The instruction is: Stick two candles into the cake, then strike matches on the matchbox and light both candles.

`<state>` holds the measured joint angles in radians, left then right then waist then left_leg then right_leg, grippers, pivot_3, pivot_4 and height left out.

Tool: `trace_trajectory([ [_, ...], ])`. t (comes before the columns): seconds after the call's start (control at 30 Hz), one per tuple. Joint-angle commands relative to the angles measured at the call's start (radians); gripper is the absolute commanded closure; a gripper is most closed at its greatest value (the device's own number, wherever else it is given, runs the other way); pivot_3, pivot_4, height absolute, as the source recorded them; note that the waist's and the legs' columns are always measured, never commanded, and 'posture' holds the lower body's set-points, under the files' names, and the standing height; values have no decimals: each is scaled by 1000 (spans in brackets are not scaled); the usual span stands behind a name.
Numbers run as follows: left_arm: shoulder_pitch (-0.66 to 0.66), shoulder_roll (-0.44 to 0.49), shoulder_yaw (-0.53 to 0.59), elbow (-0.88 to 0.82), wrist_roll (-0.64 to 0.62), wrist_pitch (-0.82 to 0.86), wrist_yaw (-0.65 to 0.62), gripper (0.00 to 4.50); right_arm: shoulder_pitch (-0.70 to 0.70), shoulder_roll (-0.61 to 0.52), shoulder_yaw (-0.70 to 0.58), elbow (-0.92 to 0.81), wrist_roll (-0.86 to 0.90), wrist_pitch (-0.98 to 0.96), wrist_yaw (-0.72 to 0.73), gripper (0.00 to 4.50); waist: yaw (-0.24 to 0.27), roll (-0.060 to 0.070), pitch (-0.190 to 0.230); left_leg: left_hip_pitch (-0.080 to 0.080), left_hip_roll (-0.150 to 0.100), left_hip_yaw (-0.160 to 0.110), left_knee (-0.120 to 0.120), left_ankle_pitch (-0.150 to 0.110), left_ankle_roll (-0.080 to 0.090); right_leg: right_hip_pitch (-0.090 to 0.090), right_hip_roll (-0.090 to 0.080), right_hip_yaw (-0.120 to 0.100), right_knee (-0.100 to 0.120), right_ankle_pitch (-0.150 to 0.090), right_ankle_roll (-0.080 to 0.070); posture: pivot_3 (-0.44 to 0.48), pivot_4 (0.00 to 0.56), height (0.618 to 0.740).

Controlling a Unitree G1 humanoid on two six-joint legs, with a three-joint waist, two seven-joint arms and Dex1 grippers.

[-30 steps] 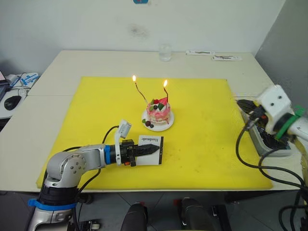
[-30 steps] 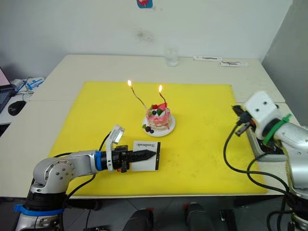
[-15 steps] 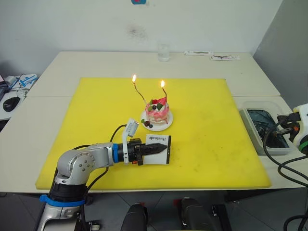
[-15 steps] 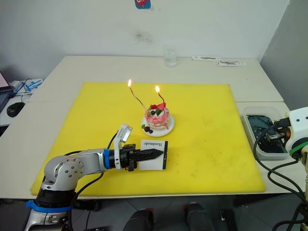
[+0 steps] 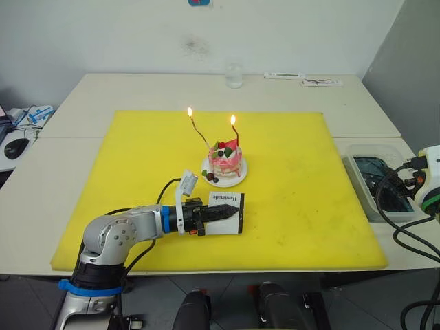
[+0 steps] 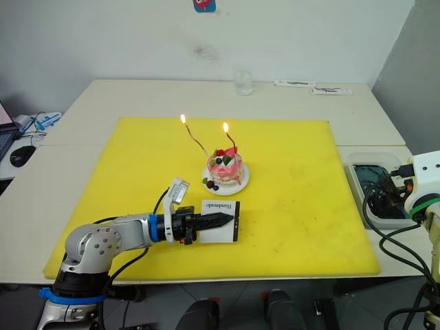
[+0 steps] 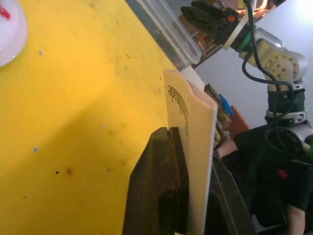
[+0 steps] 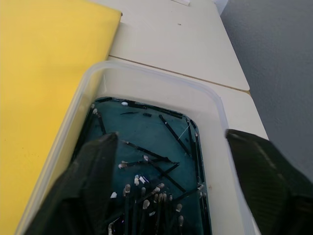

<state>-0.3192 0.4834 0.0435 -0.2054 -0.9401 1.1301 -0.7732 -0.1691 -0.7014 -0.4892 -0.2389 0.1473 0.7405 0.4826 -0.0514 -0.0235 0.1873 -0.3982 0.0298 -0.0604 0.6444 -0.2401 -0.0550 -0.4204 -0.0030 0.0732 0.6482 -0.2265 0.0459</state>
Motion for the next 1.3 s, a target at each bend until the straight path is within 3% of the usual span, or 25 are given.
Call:
trace_trajectory([
  [0.03, -6, -11, 0, -42, -6, 12, 41, 4500, 5, -45, -16, -69, 20, -56, 29, 84, 0, 0, 0, 0, 0, 0, 0, 0, 0, 0, 0, 0, 0, 0, 0, 0, 150, 740],
  [0.2, -49, -21, 9, -49, 1, 49, 134, 4500, 59, -84, -16, -189, 101, -95, 149, 84, 0, 0, 0, 0, 0, -1, 0, 0, 0, 0, 0, 0, 0, 0, 1, 0, 150, 740],
  [0.33, -107, 17, -3, -73, 3, 145, 198, 4500, 135, -119, -18, -369, 312, -22, 323, 84, 0, 0, 0, 0, 0, -1, 0, 0, 0, 0, 0, 0, 0, 0, 1, 0, 150, 740],
  [0.53, -213, 76, 7, -67, -38, 243, 173, 2727, 153, -217, 92, -539, 521, 83, 434, 0, -1, 0, 0, 0, 0, -1, 1, 0, 0, 1, 0, -1, -1, 0, 1, 0, 150, 740],
  [0.8, -230, 162, -29, -67, -14, 273, 125, 180, 42, -225, 239, -511, 527, 54, 413, 0, -1, -1, 0, 0, 0, -1, -1, 0, 0, 0, 0, -1, -1, 0, 0, 0, 150, 740],
  [0.83, -224, 168, -30, -70, -12, 271, 125, 35, 37, -226, 249, -507, 524, 49, 413, 0, 0, -1, 0, 0, 0, -1, -1, 0, 0, 0, 0, -1, -1, -1, -1, 0, 150, 740],
  [1.03, -195, 176, -6, -88, -1, 245, 129, 35, 23, -225, 287, -494, 509, 11, 409, 0, 4, -1, 1, -1, 0, -1, -1, 0, 0, -1, 0, -1, -2, -1, 0, 0, 150, 740],
  [1.3, -123, 313, 20, -157, 26, 165, 49, 35, 18, -246, 314, -462, 446, -76, 429, 0, 2, -1, 1, -1, 0, -1, 0, 0, 0, -1, 0, -1, -1, -1, 0, 0, 150, 740],
])
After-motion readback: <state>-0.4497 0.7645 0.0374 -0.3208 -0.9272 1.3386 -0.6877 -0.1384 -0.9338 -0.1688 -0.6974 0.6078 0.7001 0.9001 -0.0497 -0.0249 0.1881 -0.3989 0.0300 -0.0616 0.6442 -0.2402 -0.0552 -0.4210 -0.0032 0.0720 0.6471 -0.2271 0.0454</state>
